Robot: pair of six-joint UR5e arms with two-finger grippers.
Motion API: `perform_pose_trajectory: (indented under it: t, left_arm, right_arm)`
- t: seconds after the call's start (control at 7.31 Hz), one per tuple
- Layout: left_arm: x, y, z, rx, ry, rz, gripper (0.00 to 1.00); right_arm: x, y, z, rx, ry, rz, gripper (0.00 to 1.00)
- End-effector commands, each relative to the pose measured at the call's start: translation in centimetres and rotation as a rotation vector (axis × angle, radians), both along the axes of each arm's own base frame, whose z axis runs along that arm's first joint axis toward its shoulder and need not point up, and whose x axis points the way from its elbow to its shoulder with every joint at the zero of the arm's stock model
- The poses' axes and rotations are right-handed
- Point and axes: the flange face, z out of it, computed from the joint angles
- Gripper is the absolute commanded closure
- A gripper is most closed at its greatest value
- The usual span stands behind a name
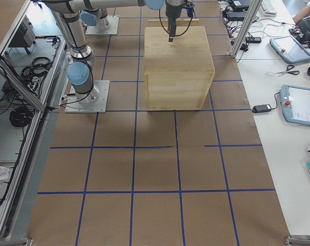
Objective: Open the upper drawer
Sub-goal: 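Pull the drawer handle outward with the left gripper, sliding the drawer open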
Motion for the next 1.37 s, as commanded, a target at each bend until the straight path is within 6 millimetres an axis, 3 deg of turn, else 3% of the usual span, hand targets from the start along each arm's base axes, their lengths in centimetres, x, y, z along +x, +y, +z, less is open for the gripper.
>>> perform_pose_trajectory:
  t: [0.0,0.41,1.23]
  left_arm:
    - [0.4,0.2,-0.7,-0.017,-0.009,-0.064,0.0]
    - [2.7,-0.7,-0.1,-0.026,-0.002,-0.024,0.0]
    - [4.7,-1.6,0.0,-0.058,-0.015,-0.068,0.0]
  right_arm:
    - [0.0,0.0,0.0,0.0,0.0,0.001,0.0]
    - [-0.1,0.0,0.0,0.0,0.0,0.0,0.0]
    - [0.0,0.0,0.0,0.0,0.0,0.001,0.0]
